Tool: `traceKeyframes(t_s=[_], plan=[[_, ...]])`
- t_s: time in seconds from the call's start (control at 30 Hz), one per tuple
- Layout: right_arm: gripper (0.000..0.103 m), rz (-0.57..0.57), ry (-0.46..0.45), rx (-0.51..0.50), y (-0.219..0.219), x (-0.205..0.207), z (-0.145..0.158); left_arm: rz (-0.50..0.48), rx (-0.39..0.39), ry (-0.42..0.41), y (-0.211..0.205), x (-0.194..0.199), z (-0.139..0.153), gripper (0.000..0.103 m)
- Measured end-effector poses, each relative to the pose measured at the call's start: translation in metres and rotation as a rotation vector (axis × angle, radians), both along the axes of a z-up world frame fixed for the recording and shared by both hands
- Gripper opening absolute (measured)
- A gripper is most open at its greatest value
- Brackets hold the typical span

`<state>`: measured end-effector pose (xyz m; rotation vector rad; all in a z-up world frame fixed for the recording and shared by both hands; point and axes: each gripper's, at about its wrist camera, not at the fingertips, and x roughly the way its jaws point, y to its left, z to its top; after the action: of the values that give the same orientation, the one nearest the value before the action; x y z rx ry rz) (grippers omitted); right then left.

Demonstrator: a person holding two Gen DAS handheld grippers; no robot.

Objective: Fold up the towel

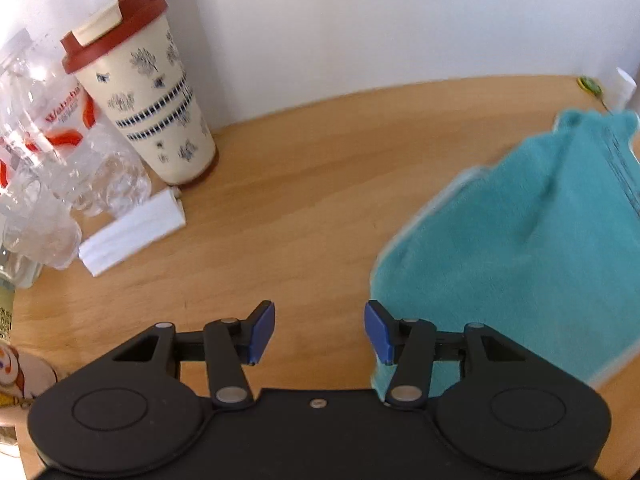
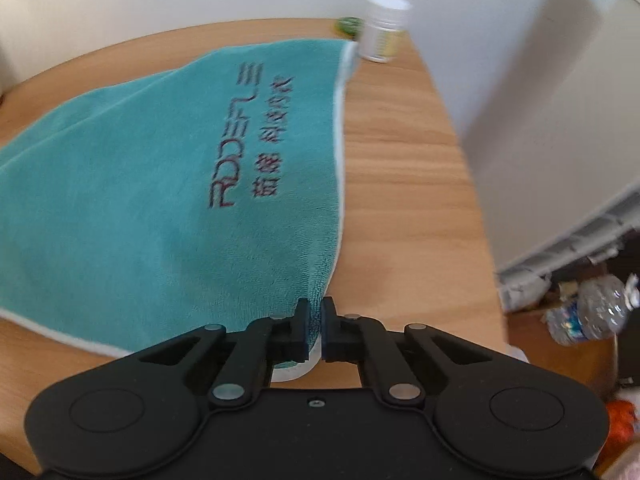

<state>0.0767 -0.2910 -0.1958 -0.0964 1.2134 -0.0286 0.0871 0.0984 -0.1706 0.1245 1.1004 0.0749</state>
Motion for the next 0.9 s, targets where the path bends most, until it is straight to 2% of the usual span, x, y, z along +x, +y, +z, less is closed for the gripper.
traceKeyframes(t_s=[0.17, 0.3, 0.4, 0.47, 0.53, 0.57, 0.6, 0.67, 0.7, 0.77, 0.8, 0.9], plan=[[0.005, -0.025, 0.018, -0.160, -0.021, -0.012, 0.007, -0.037, 0.023, -0.016, -0.005, 0.018, -0.004, 0.054], [0.005, -0.081, 0.065, -0.245, -0.041, -0.020, 0.003, -0.091, 0.014, 0.013, -0.016, 0.032, -0.016, 0.055], [0.005, -0.086, 0.095, -0.289, -0.047, -0.026, -0.006, -0.160, 0.001, 0.054, -0.028, 0.037, -0.028, 0.056], [0.006, -0.098, 0.099, -0.277, -0.049, -0.025, -0.008, -0.193, 0.002, 0.064, -0.035, 0.038, -0.033, 0.057], [0.012, -0.098, 0.089, -0.271, -0.050, -0.023, -0.007, -0.213, 0.000, 0.065, -0.040, 0.039, -0.035, 0.056], [0.013, -0.090, 0.083, -0.272, -0.050, -0.024, -0.005, -0.221, -0.008, 0.066, -0.041, 0.041, -0.035, 0.049], [0.014, -0.074, 0.079, -0.281, -0.049, -0.024, -0.001, -0.227, -0.016, 0.067, -0.041, 0.041, -0.034, 0.028], [0.017, -0.051, 0.060, -0.312, -0.046, -0.025, 0.010, -0.262, -0.082, 0.093, -0.043, 0.043, -0.034, 0.005], [0.020, -0.040, 0.047, -0.324, -0.044, -0.026, 0.016, -0.265, -0.084, 0.097, -0.044, 0.044, -0.033, 0.003], [0.025, -0.031, 0.008, -0.302, -0.041, -0.024, 0.028, -0.271, -0.027, 0.085, -0.049, 0.043, -0.032, 0.001], [0.028, -0.027, -0.012, -0.289, -0.039, -0.023, 0.034, -0.262, -0.031, 0.075, -0.048, 0.043, -0.030, 0.000], [0.032, -0.008, -0.029, -0.196, -0.032, -0.017, 0.025, -0.221, -0.021, 0.067, -0.041, 0.047, -0.026, 0.000]])
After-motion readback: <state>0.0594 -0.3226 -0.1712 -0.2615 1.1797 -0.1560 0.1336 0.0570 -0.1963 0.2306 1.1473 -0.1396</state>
